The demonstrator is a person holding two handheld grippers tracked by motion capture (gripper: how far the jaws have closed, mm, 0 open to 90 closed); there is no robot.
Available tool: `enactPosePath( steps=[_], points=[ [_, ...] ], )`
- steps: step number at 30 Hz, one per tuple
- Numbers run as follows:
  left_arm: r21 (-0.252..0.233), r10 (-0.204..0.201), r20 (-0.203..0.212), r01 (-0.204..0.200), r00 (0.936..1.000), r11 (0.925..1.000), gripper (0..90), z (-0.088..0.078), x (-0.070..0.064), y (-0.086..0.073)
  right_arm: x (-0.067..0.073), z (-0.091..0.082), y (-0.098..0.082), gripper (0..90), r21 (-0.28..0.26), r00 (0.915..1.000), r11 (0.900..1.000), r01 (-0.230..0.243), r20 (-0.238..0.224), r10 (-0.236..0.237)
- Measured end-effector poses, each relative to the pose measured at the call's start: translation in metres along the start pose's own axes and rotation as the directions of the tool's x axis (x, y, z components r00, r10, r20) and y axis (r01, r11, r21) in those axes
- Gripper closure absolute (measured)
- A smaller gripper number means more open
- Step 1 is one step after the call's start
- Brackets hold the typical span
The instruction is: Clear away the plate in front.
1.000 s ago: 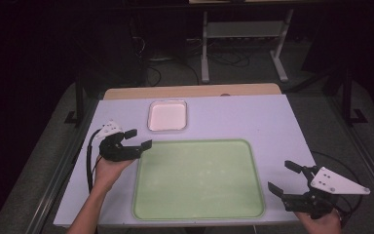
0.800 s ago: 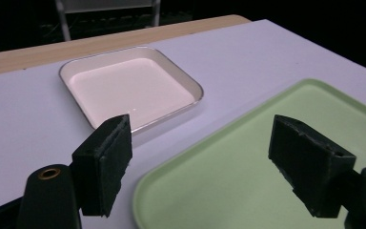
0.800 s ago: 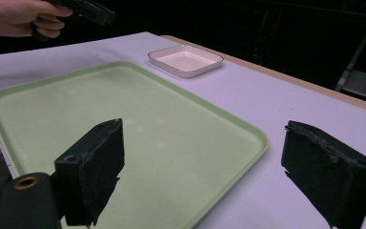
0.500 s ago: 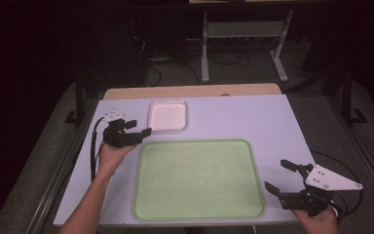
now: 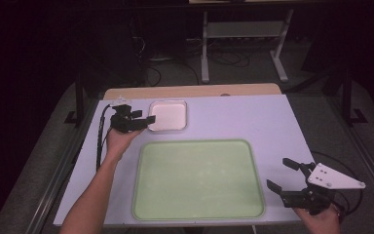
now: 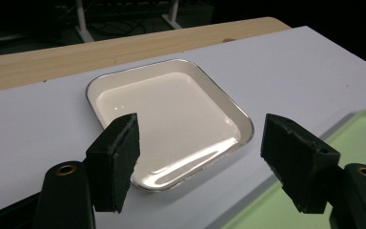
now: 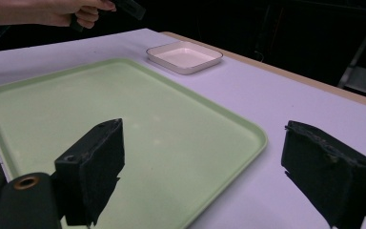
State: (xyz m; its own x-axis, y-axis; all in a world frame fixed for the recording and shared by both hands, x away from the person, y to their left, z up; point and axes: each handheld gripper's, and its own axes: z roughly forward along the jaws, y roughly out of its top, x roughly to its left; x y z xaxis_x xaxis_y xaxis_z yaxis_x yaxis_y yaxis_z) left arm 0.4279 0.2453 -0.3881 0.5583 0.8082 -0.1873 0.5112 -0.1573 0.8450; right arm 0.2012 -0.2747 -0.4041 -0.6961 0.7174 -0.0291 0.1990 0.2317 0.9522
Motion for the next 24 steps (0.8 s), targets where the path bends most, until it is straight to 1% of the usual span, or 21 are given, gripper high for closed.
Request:
enactPosePath(
  steps=[3,6,7,8,10,12,13,14,15,16,19,22,24],
  points=[
    [0.013,0.006,-0.020,-0.006,0.9998,0.9999,30.0,0.005,0.004,0.007,0.000,-0.002,0.002,13.5,-0.014,1.0000,1.000,0.004,0.003,-0.004],
    [0.014,-0.003,-0.016,0.003,0.9999,0.9999,32.7,0.008,0.007,0.011,0.000,-0.002,0.001,13.5,-0.005,1.0000,1.000,0.006,0.003,-0.006],
    [0.022,-0.003,-0.026,0.003,0.9996,0.9998,33.8,0.011,0.009,0.013,0.000,-0.001,0.001,13.5,0.000,1.0000,1.000,0.008,0.004,-0.008],
    [0.016,0.000,-0.031,0.001,0.9995,0.9999,34.4,0.012,0.010,0.014,0.000,-0.001,0.002,13.5,0.004,0.9999,1.000,0.009,0.005,-0.009],
    [0.010,-0.022,-0.028,0.022,0.9994,0.9997,34.7,0.015,0.015,0.016,0.000,0.000,0.002,13.5,0.007,0.9999,1.000,0.014,0.003,-0.014],
    [0.013,-0.029,-0.034,0.030,0.9990,0.9995,34.7,0.017,0.017,0.016,0.000,0.000,0.003,13.5,0.007,0.9999,1.000,0.017,0.000,-0.017],
    [0.005,-0.062,-0.034,0.062,0.9975,0.9981,35.0,0.021,0.022,0.015,0.001,0.001,0.003,13.5,0.013,0.9998,1.000,0.021,0.000,-0.021],
    [0.005,-0.062,-0.034,0.062,0.9975,0.9981,35.4,0.021,0.022,0.015,0.001,0.002,0.004,13.5,0.016,0.9997,1.000,0.023,0.000,-0.023],
    [-0.001,-0.081,-0.052,0.081,0.9954,0.9967,36.0,0.023,0.026,0.013,0.001,0.002,0.004,13.5,0.018,0.9996,0.999,0.027,-0.001,-0.027],
    [0.002,-0.093,-0.058,0.093,0.9940,0.9957,36.2,0.025,0.028,0.012,0.002,0.002,0.004,13.5,0.018,0.9995,0.999,0.031,-0.003,-0.031],
    [0.026,-0.105,-0.080,0.107,0.9913,0.9939,38.3,0.031,0.031,0.008,0.004,0.002,0.005,13.5,0.019,0.9991,0.999,0.042,-0.008,-0.042],
    [0.033,-0.133,-0.093,0.136,0.9868,0.9902,39.7,0.038,0.032,0.005,0.004,0.002,0.005,13.5,0.018,0.9990,0.999,0.041,-0.017,-0.041],
    [0.037,-0.144,-0.106,0.149,0.9839,0.9882,40.8,0.043,0.033,0.003,0.005,0.003,0.005,13.5,0.018,0.9989,0.999,0.042,-0.020,-0.041]
  ],
)
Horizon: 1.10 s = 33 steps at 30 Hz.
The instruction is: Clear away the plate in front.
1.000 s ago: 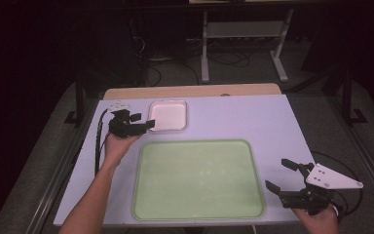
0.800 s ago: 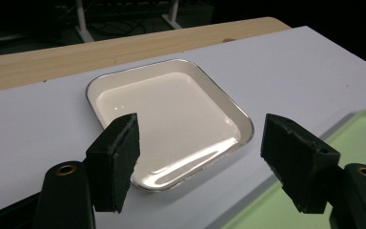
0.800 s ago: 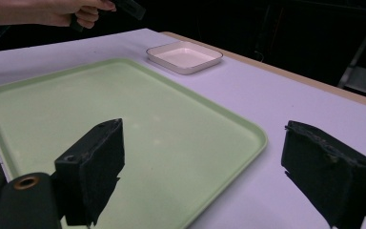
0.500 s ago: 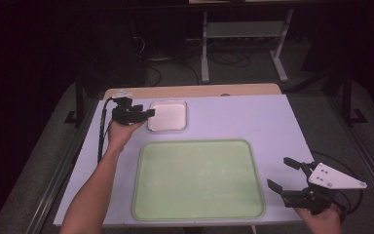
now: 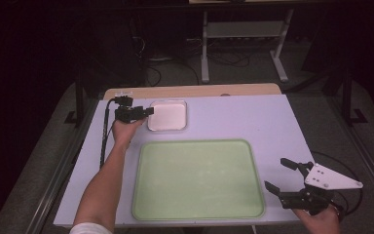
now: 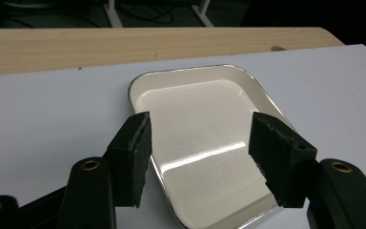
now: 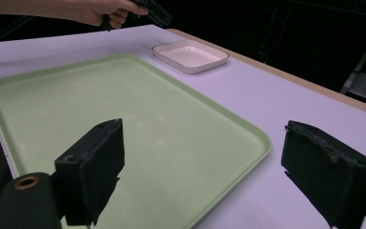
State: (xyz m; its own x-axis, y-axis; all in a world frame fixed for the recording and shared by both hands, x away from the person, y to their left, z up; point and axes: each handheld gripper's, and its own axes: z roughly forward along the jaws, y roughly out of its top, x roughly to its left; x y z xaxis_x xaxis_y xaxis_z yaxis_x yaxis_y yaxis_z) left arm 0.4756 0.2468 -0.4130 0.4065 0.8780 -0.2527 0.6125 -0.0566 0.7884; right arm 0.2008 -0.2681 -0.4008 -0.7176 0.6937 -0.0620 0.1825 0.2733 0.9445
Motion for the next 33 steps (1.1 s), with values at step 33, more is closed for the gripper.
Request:
enactPosePath(
  steps=[33],
  points=[
    [0.100,-0.171,-0.125,0.184,0.9773,0.9779,65.9,0.031,0.008,-0.018,0.000,-0.007,-0.001,13.6,-0.021,1.0000,1.000,-0.007,0.006,0.007]
  ],
)
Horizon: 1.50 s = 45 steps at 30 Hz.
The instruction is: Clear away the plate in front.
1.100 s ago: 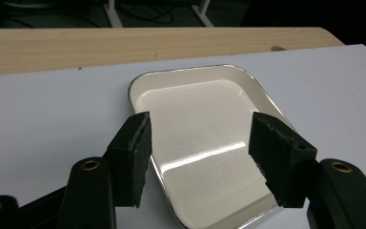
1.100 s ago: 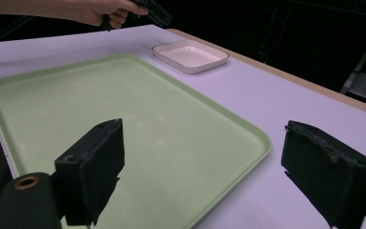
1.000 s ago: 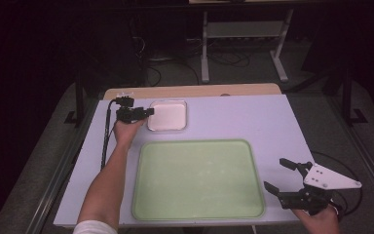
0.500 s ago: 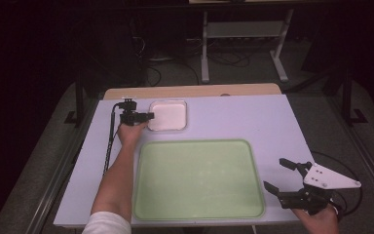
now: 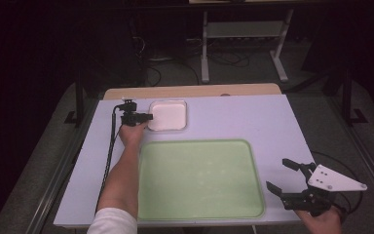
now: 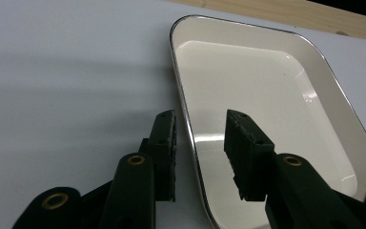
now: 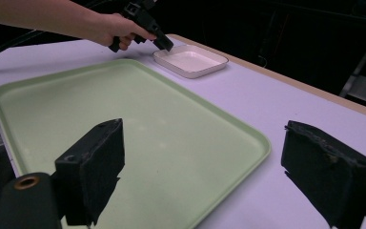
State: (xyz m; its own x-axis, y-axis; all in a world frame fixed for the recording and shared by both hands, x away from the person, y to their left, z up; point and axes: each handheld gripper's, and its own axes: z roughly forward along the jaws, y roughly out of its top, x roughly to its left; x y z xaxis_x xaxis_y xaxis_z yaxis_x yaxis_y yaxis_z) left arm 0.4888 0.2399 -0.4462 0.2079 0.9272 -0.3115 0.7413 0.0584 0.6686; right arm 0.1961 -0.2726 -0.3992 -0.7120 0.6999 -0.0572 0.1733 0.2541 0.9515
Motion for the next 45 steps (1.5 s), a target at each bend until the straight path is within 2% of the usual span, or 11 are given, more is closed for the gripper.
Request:
enactPosePath(
  steps=[6,13,18,23,27,28,29,30,32,39,45],
  points=[
    [0.031,0.008,-0.029,-0.007,0.9996,0.9995,70.5,0.004,-0.002,-0.003,-0.002,-0.005,0.000,13.6,-0.017,0.9998,1.000,-0.011,0.013,0.011],
    [0.038,0.001,-0.040,0.000,0.9992,0.9993,74.9,0.003,-0.001,-0.003,0.000,-0.006,0.001,13.6,-0.025,1.0000,1.000,-0.007,0.006,0.007],
    [0.022,-0.029,-0.040,0.030,0.9988,0.9993,71.9,0.005,-0.001,-0.002,-0.001,-0.004,0.001,13.6,-0.023,1.0000,1.000,-0.008,0.003,0.008],
    [0.020,-0.035,-0.059,0.037,0.9977,0.9991,78.7,0.005,0.000,-0.002,-0.002,-0.003,0.000,13.6,-0.025,1.0000,1.000,-0.009,0.003,0.009],
    [0.018,-0.041,-0.049,0.042,0.9979,0.9990,85.4,0.006,-0.002,-0.002,-0.003,-0.001,-0.001,13.6,-0.022,0.9999,1.000,-0.014,0.000,0.014],
    [0.014,-0.072,-0.039,0.072,0.9967,0.9973,85.9,0.006,-0.001,-0.002,-0.004,-0.001,-0.001,13.6,-0.022,0.9999,1.000,-0.015,-0.001,0.015],
    [0.014,-0.072,-0.039,0.072,0.9967,0.9973,86.6,0.006,-0.001,-0.002,-0.004,-0.001,-0.001,13.6,-0.022,0.9999,1.000,-0.015,-0.001,0.015],
    [0.015,-0.106,-0.028,0.106,0.9940,0.9942,87.3,0.006,0.001,-0.002,-0.003,-0.001,-0.002,13.6,-0.019,0.9999,1.000,-0.017,-0.002,0.017],
    [0.008,-0.126,-0.025,0.126,0.9917,0.9920,88.4,0.005,0.001,-0.002,-0.004,-0.001,-0.002,13.6,-0.018,0.9998,1.000,-0.020,-0.002,0.020],
    [-0.018,-0.150,-0.031,0.150,0.9882,0.9886,88.8,0.001,0.000,0.000,-0.006,0.001,-0.003,13.6,-0.015,0.9995,0.999,-0.033,-0.003,0.033],
    [-0.053,-0.161,-0.008,0.161,0.9869,0.9856,88.9,-0.007,-0.001,0.005,-0.007,0.002,-0.003,13.6,-0.018,0.9993,0.999,-0.038,-0.004,0.038]
  ],
)
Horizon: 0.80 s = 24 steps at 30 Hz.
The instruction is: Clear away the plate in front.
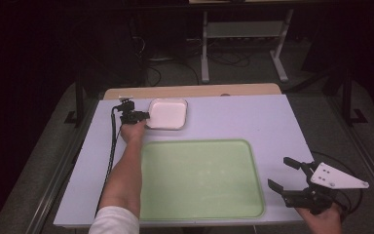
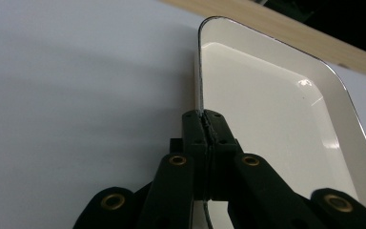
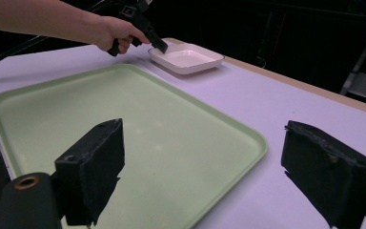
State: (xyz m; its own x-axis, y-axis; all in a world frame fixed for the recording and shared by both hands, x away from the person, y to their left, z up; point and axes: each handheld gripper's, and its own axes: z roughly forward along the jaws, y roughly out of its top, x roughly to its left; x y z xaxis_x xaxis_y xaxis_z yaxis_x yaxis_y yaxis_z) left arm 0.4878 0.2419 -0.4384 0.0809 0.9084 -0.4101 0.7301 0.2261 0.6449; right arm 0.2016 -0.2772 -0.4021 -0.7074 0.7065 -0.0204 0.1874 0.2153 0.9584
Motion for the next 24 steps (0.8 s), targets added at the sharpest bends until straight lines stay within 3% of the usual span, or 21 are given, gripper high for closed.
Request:
enactPosePath(
  steps=[13,24],
  points=[
    [-0.055,-0.019,0.006,0.020,0.9998,0.9983,88.9,-0.022,-0.004,0.008,0.002,0.004,-0.001,13.6,0.001,0.9998,1.000,-0.015,-0.009,0.015],
    [-0.084,-0.026,0.054,0.031,0.9982,0.9960,88.9,-0.036,-0.014,0.008,0.001,0.007,-0.001,13.6,0.004,0.9998,1.000,-0.018,-0.013,0.018]
  ],
)
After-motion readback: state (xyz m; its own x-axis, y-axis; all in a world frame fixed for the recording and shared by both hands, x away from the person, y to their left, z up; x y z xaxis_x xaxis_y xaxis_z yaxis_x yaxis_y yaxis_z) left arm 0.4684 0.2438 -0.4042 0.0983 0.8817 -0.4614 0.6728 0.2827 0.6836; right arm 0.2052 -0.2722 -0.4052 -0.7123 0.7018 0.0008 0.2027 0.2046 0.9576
